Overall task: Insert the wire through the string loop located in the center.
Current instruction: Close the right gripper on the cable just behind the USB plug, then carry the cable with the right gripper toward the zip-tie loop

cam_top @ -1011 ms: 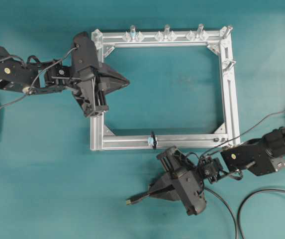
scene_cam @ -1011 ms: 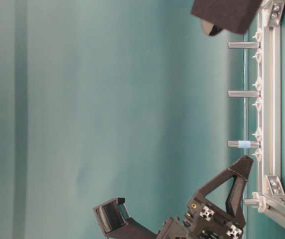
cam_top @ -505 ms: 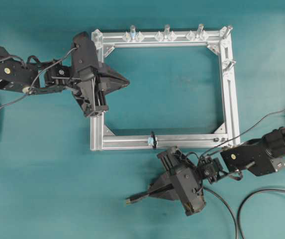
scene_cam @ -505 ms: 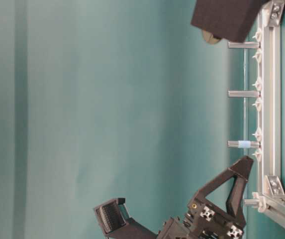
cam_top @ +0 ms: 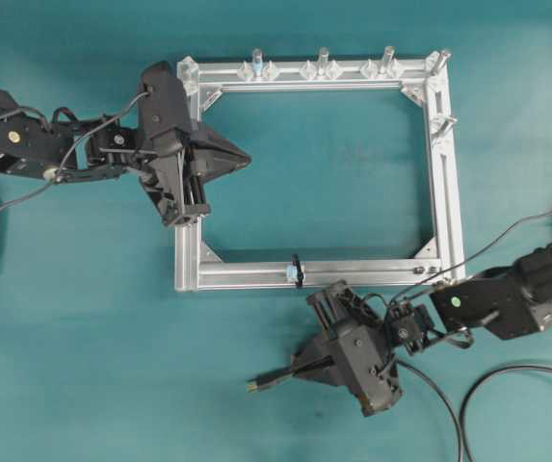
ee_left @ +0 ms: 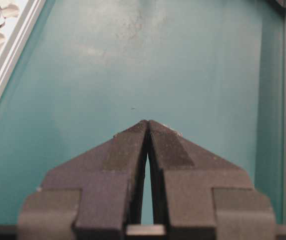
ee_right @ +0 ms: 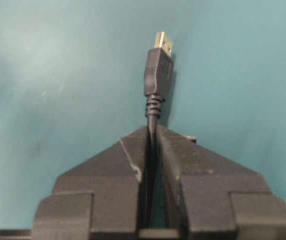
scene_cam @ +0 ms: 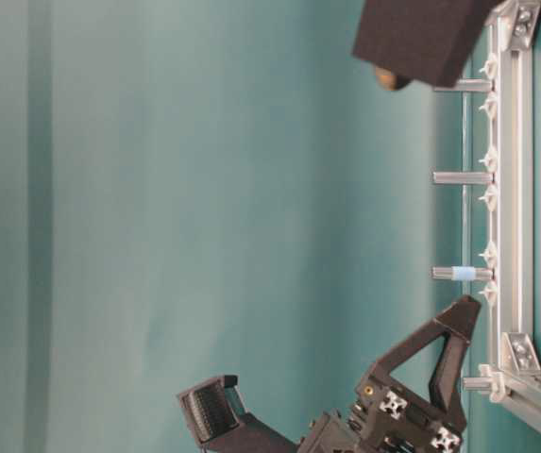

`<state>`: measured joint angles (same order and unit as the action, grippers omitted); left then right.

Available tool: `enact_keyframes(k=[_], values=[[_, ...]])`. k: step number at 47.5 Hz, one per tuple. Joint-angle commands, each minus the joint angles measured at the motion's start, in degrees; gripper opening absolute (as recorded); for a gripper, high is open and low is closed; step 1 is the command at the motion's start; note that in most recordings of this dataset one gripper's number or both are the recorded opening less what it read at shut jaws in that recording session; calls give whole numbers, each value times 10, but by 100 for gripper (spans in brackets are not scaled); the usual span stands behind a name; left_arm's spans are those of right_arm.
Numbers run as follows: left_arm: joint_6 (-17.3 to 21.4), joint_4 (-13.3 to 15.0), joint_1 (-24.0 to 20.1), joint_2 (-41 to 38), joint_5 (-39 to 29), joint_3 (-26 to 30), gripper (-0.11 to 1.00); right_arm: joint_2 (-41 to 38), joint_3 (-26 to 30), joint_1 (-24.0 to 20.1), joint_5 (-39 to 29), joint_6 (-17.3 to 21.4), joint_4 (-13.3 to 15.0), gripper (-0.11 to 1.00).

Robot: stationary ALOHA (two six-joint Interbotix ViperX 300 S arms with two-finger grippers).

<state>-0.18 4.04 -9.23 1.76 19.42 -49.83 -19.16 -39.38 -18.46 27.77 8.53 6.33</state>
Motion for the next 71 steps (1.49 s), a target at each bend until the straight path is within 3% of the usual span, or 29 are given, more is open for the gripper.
enact_keyframes(k=[1, 30, 71], values=[[-1, -1, 1, 14, 3, 5, 0, 32, 2, -1, -5, 1, 1, 7], [-1, -1, 1, 14, 2, 3, 0, 112, 4, -2, -69, 1, 1, 7], [-1, -1, 1, 14, 3, 2, 0, 130, -19, 4, -95, 1, 1, 7]])
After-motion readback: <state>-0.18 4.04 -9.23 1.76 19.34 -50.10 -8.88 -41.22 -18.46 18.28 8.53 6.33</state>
